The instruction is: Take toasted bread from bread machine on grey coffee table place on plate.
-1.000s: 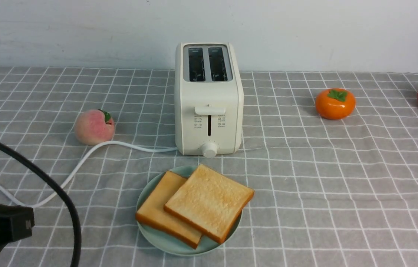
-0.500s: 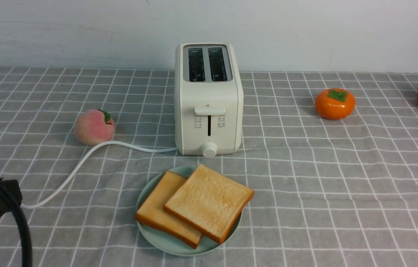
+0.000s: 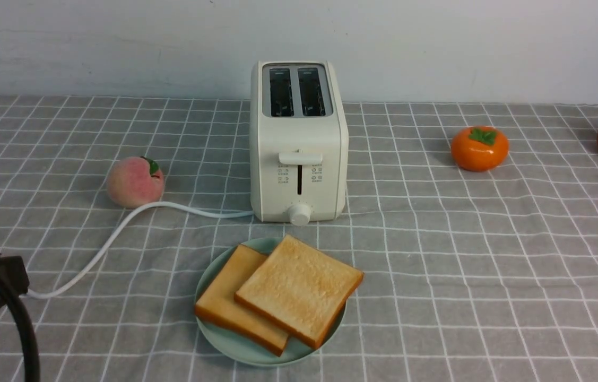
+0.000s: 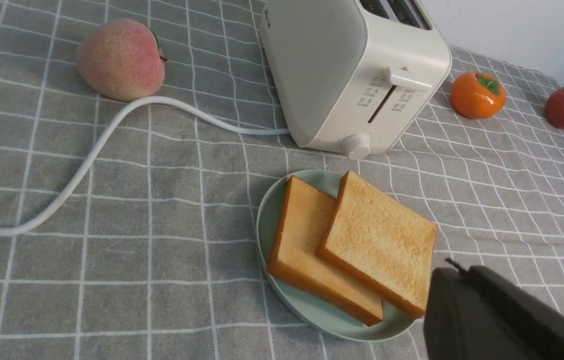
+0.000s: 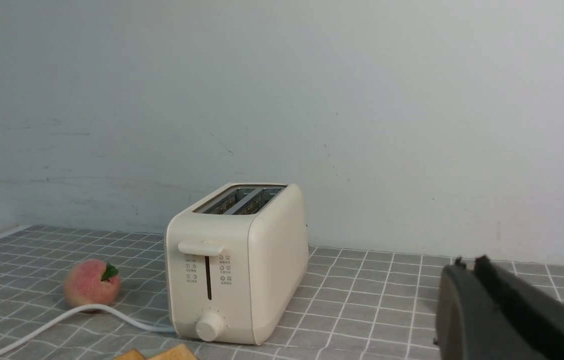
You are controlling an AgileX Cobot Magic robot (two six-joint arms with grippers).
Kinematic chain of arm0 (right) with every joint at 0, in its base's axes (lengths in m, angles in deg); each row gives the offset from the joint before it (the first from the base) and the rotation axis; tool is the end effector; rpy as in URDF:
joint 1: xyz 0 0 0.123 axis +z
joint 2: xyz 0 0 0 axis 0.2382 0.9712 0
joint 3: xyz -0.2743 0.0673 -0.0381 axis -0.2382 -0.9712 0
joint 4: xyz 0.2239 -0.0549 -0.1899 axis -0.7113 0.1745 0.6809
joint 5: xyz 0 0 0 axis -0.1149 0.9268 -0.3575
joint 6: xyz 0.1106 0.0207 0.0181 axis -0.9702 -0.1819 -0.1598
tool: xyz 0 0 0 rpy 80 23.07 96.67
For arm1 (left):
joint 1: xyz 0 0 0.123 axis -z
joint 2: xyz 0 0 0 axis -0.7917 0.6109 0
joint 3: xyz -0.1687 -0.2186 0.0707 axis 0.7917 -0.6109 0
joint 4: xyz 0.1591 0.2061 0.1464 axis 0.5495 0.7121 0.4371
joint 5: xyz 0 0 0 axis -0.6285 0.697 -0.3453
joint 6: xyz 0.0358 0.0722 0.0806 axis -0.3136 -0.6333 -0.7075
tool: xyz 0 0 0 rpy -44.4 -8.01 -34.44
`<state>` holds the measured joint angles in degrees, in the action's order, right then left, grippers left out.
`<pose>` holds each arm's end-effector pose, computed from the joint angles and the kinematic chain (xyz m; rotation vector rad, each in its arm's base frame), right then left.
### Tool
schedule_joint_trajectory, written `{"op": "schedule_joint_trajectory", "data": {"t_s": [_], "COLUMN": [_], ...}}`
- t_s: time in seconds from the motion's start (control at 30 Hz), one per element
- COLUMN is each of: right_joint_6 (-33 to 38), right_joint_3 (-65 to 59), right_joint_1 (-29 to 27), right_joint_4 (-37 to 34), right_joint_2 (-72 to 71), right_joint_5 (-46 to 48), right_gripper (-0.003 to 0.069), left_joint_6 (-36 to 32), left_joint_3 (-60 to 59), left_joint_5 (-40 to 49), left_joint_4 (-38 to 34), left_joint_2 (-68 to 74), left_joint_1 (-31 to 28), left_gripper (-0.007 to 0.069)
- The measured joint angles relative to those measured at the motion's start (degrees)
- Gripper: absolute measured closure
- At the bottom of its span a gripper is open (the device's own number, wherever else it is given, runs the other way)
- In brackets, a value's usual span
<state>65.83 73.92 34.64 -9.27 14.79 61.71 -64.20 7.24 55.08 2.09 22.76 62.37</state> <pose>0.1041 0.0360 0.2812 -0.1991 1.3634 0.3156 0.1601 -0.0510 0.3248 -0.1300 1.9868 -0.5931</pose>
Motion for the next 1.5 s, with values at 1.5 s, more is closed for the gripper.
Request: {"op": "schedule_joint_trajectory", "data": {"t_s": [1.5], "right_joint_6": [0.1], "right_joint_3": [0.0], "right_joint_1": [0.0], "right_joint_4": [0.1], "right_joint_2": [0.0], "right_joint_5": [-0.1], "right_gripper": [0.0572], "left_joint_6": [8.6], "left_joint_3": [-36.5], "left_joint_5": [-12.1], "left_joint_4": [17.9], "left_joint_2": [-29.9], "left_joint_1": [-5.4], "left_gripper": [0.0624]}}
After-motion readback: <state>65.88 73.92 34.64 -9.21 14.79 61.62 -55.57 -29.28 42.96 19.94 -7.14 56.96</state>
